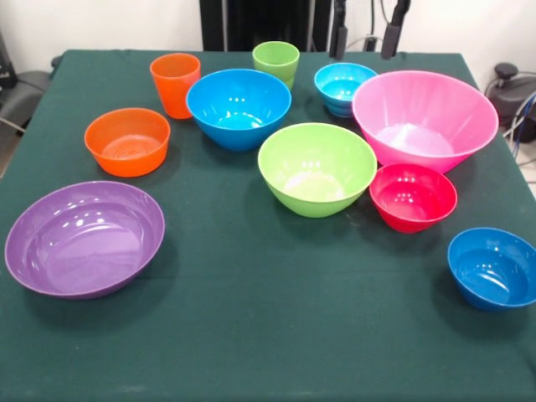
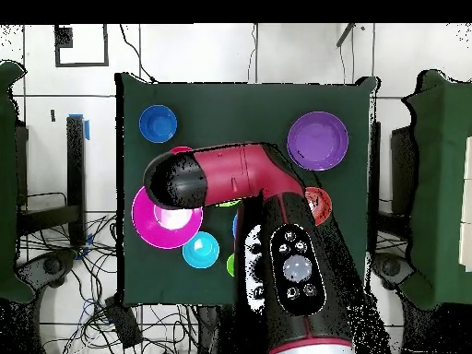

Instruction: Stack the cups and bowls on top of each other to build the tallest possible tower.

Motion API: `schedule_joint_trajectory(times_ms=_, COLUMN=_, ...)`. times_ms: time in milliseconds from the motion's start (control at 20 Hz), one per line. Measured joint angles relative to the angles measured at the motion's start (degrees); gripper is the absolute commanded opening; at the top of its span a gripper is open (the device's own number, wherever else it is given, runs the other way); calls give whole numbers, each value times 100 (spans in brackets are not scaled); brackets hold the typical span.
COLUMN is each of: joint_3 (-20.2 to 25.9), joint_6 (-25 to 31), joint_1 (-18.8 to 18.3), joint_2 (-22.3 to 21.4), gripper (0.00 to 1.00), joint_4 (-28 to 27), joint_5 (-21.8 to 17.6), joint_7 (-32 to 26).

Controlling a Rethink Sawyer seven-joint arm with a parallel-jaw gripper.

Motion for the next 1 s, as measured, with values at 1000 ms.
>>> schedule_joint_trajectory(times_ms=1000, joint_3=-338, joint_6=-138, joint_1=260, joint_2=-103, gripper=100, joint_4=183, joint_5=14, joint_7=0)
